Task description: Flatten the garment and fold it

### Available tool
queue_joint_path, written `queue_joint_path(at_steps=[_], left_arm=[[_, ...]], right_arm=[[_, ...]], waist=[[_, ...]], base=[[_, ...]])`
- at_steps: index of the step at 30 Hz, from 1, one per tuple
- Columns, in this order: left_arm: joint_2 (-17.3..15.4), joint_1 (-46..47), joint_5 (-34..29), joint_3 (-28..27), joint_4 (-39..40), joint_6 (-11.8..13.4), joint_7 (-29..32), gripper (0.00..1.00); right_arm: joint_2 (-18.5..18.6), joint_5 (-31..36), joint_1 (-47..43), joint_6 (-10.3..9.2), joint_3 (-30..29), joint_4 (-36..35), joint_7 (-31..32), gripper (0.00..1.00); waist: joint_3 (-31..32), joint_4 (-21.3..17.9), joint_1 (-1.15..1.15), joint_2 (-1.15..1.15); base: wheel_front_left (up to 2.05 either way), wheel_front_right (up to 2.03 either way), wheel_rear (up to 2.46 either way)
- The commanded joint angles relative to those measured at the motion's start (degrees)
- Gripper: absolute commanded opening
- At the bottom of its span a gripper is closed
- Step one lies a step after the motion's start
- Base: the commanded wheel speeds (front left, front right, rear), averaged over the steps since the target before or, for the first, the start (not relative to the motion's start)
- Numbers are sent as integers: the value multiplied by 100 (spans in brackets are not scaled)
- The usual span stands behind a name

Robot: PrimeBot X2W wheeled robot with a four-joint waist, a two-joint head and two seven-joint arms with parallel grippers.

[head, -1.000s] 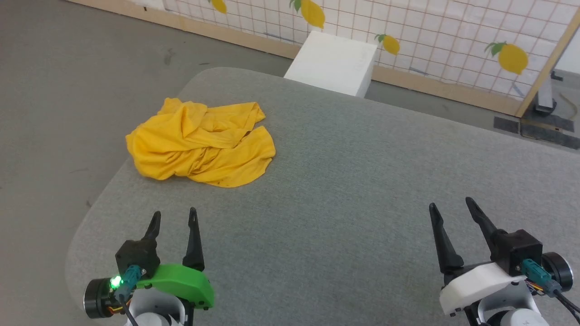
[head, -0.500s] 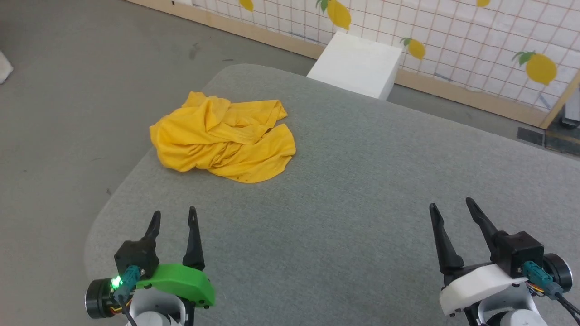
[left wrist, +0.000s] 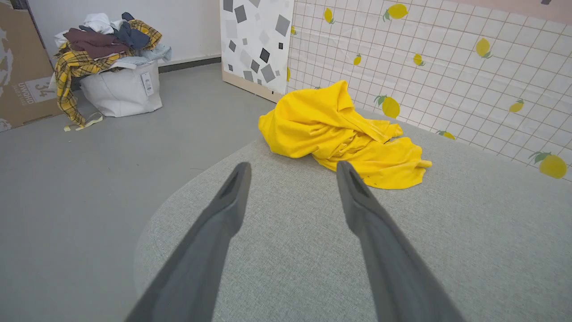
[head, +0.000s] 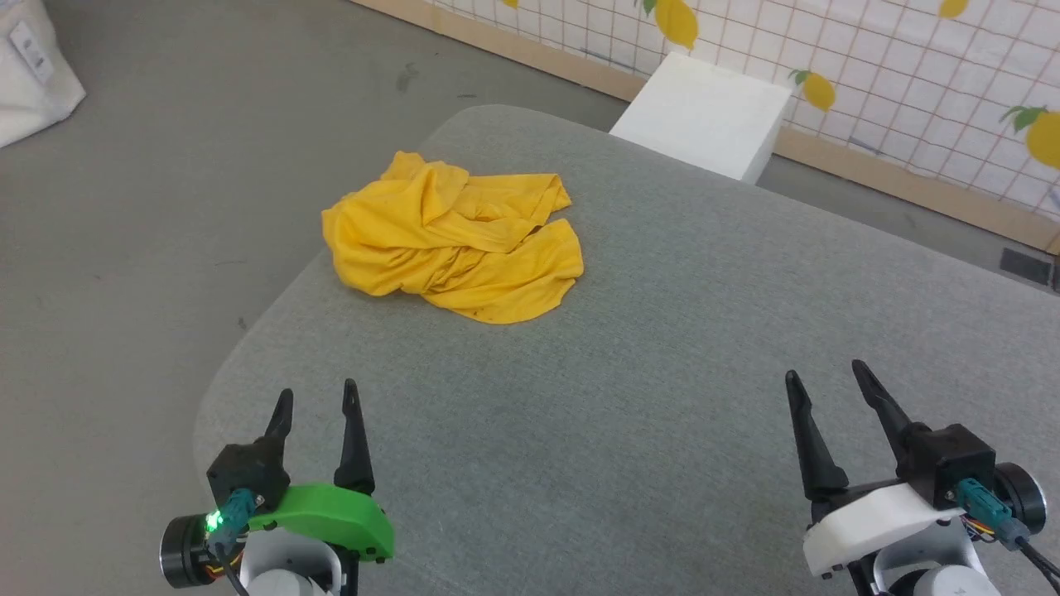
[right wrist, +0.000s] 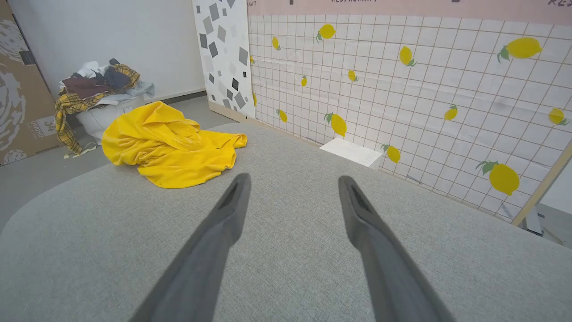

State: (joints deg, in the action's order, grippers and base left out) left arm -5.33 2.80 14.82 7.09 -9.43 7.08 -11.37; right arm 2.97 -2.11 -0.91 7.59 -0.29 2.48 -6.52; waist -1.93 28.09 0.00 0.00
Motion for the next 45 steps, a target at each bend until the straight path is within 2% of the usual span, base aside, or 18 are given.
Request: queue_joint_path(at_steps=[1, 25, 30, 36, 45], left_arm=[[-31, 111, 73, 29, -37, 45, -67, 100], [-100, 182, 450, 168, -264, 218, -351, 100], [-101, 235, 485, 155, -301, 211, -363, 100], [-189, 599, 663, 100, -361, 19, -253, 100], [-527, 2606, 1237, -186, -1025, -404, 724, 100]], right_arm=[[-7, -50, 49, -8, 2, 0, -49, 100], [-9, -122, 62, -10, -14, 40, -210, 100], [-10, -111, 74, -10, -23, 31, -201, 100], [-10, -42, 172, -10, 34, -77, -114, 100], [-10, 270, 718, -10, 204, -426, 130, 100]], waist=[[-15, 74, 0, 0], [-95, 711, 0, 0], [-132, 717, 0, 0], [-417, 486, 0, 0], [-1693, -367, 0, 0]], base=[[0, 0, 0], [0, 0, 0], [0, 0, 0], [0, 0, 0], [0, 0, 0]])
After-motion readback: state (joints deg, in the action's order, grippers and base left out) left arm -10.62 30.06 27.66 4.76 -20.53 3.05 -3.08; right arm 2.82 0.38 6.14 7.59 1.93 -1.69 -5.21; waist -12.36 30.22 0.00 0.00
